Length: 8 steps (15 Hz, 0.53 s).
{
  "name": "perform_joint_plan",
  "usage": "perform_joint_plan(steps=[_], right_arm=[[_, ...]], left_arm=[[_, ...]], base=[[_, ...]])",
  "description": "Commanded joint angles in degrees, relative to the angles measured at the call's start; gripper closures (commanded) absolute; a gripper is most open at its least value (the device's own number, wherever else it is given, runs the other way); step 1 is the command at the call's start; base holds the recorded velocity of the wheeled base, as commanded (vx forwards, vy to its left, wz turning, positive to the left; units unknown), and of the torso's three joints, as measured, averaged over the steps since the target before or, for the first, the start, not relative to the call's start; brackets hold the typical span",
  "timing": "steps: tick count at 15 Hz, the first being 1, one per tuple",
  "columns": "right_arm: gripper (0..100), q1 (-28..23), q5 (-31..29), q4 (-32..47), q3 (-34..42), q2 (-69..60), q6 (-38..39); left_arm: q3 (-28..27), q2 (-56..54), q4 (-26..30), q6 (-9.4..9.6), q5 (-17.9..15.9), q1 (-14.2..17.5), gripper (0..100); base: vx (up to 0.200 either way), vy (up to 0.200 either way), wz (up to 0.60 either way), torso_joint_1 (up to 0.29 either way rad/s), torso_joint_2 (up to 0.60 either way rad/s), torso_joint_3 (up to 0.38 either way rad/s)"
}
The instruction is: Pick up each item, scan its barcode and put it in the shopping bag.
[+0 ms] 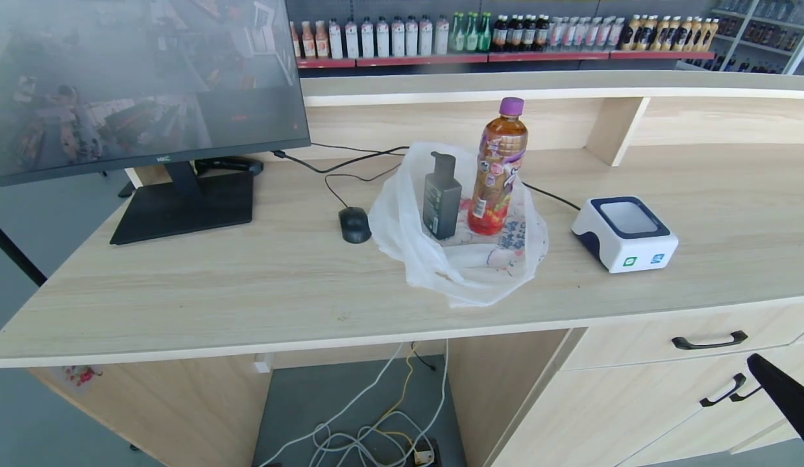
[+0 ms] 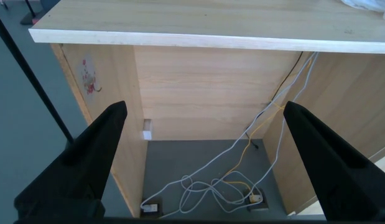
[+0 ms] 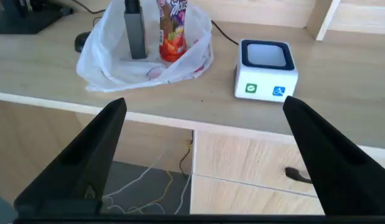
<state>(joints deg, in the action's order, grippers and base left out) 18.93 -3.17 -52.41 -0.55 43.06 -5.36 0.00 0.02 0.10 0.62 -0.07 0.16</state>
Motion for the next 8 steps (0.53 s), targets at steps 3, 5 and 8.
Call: perform_joint_plan(steps=[3,5,8], right_arm=[[0,0.2,-0.5,47.4,-1.8,-40.2,1.8],[0,0.1,2.2,52.1,0.4,-43.1,0.9],[0,-1.8,3.2,52.5,0.5,-37.8,1.1]], left_arm=[[0.0,0.0,0.0,-0.09,0.0,0.0,0],[0.0,0.0,0.0,-0.09,0.0,0.0,0],[0.0,0.0,0.0,-0.09,0.0,0.0,0]], base=[[0.0,0.0,0.0,0.0,0.0,0.0],[0.0,0.0,0.0,0.0,0.0,0.0],[0.0,0.0,0.0,0.0,0.0,0.0]])
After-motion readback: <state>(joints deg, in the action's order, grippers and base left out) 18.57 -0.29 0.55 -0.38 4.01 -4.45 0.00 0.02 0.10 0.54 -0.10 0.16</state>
